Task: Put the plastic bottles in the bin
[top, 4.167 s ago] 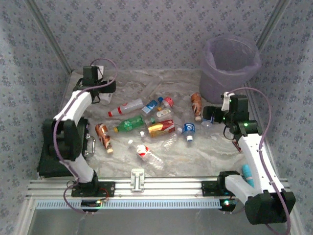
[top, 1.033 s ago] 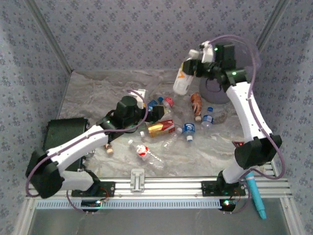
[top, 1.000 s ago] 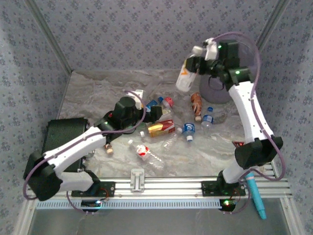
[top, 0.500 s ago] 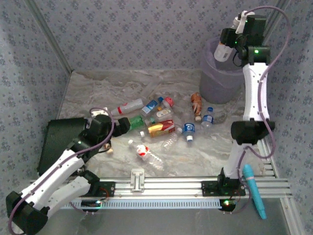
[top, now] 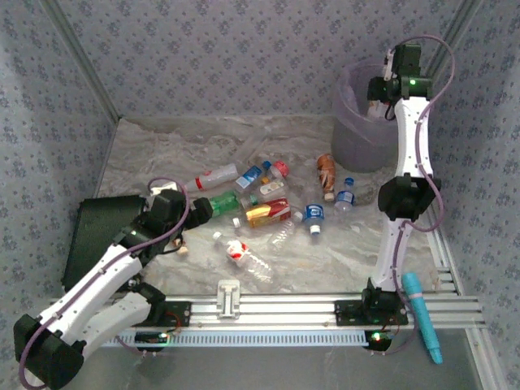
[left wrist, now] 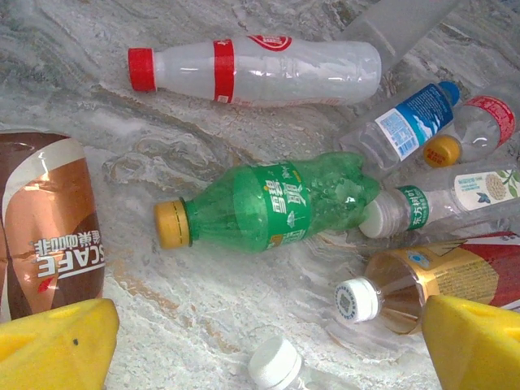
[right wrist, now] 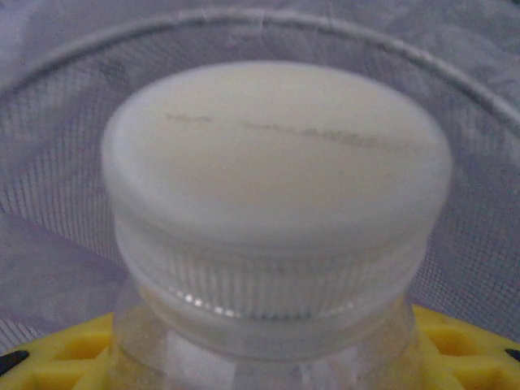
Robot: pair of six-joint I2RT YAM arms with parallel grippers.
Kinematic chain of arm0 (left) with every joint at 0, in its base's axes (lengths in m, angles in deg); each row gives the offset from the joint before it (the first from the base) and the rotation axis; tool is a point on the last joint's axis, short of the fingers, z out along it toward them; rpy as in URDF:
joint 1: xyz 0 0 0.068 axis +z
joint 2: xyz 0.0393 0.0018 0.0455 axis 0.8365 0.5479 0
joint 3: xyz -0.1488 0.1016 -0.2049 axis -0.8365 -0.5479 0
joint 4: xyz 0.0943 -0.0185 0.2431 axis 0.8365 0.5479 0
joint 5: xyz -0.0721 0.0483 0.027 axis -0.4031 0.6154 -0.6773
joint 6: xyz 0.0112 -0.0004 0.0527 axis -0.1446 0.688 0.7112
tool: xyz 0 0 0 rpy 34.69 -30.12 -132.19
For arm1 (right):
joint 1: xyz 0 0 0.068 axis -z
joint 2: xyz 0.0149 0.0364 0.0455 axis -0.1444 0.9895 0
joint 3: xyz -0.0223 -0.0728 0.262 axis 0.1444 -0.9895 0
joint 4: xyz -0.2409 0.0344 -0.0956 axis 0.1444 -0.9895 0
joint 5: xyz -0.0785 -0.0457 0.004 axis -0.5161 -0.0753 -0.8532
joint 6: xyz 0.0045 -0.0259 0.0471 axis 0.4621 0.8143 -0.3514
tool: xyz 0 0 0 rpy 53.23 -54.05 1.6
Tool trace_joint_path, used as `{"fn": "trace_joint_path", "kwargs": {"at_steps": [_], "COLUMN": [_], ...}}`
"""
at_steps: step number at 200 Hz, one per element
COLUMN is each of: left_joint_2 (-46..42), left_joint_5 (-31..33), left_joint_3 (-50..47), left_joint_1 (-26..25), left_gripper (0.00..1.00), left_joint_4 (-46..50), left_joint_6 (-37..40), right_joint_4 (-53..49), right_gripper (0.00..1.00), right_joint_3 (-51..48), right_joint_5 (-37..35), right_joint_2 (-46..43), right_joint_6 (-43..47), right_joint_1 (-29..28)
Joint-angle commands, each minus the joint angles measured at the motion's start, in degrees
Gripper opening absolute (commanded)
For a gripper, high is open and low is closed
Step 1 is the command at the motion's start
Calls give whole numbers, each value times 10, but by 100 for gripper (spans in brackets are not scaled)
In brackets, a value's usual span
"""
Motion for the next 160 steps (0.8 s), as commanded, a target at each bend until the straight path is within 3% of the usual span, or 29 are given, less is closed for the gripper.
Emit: {"fn": "trace_joint_path", "kwargs": {"at_steps": [1,97,136,160], "left_joint_2": [3,28,29,30], "left_joint_5": [-10,-52,-82,-97], "left_joint_3": [10,47,49,51], "left_joint_1": [10,43,70,93], "left_gripper": [95,95,95,95], "left_joint_4": [18,42,51,61], "left_joint_6": [4,28,40,55], "right_joint_4": [-74,-236,-224,-205], "right_gripper": [49,48,48,48], "right_joint_3": [-8,-75,-204,-201], "right_joint_5": [33,63,55,37], "right_joint_2": [1,-71,-167,-185], "right_joint_6": [30,8,-8,-12], "right_joint_1": [8,18,4,2]}}
